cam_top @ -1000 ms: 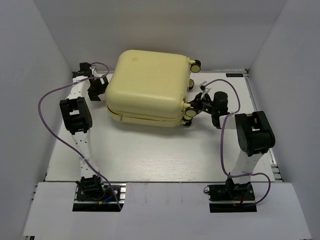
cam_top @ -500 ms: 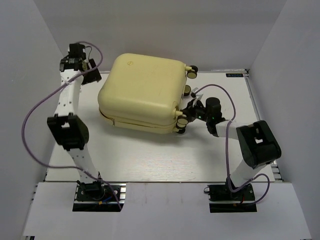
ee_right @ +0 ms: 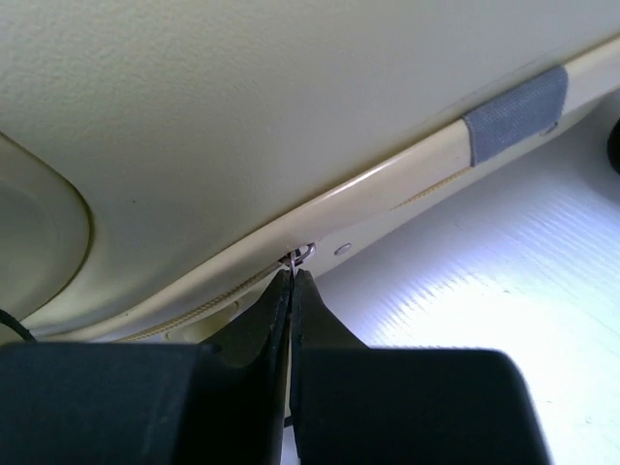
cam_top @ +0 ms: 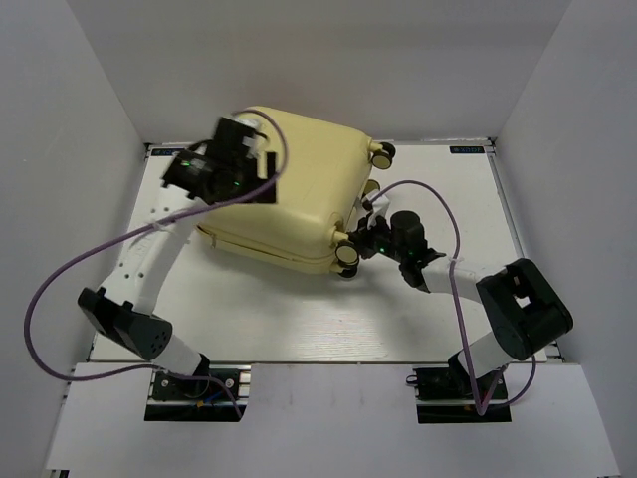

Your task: Pack the luggage

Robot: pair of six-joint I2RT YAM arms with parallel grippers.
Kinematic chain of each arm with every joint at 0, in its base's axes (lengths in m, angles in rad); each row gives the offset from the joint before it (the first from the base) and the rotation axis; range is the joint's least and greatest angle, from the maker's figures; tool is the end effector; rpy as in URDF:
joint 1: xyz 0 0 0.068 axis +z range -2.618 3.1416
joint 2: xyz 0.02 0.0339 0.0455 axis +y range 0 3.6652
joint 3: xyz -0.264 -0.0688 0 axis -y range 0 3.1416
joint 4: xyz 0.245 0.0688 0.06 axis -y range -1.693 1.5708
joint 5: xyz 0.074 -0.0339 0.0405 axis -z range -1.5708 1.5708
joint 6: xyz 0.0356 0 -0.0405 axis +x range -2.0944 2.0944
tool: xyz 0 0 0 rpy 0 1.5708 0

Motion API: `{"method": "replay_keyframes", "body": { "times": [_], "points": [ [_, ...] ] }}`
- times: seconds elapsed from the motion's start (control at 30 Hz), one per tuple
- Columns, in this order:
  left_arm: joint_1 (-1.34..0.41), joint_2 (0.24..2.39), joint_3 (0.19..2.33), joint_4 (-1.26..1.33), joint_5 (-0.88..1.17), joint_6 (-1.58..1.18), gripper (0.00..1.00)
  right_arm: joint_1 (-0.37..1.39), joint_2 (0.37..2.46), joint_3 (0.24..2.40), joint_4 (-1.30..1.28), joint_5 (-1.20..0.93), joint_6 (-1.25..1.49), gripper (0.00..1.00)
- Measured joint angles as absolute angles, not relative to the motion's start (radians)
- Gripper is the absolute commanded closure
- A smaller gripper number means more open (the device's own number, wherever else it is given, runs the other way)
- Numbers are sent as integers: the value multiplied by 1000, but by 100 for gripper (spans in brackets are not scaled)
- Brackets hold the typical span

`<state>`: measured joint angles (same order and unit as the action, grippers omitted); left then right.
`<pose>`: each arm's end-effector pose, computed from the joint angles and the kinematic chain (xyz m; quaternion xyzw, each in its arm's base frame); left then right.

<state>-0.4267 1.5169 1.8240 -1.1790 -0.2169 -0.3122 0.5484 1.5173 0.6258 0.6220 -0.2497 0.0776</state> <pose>0.2682 -0.1135 0.4251 0.0164 0.9346 -0.0281 0.3541 0.2609 0.1697 0.1953 -0.2575 0.7501 0.2793 0.5413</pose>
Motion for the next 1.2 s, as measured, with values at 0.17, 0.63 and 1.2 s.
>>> {"method": "replay_keyframes", "body": {
  "times": [0.17, 0.63, 1.2],
  "points": [
    [-720, 1515, 1710, -1175, -206, -413, 0, 643, 1527, 654, 568, -187, 81, 100],
    [-1135, 1425, 1475, -1126, -450, -881, 9, 706, 1518, 659, 547, -163, 102, 100],
    [-1179, 1456, 1363, -907, -680, -1138, 13, 706, 1497, 656, 531, -159, 105, 100]
  ]
}}
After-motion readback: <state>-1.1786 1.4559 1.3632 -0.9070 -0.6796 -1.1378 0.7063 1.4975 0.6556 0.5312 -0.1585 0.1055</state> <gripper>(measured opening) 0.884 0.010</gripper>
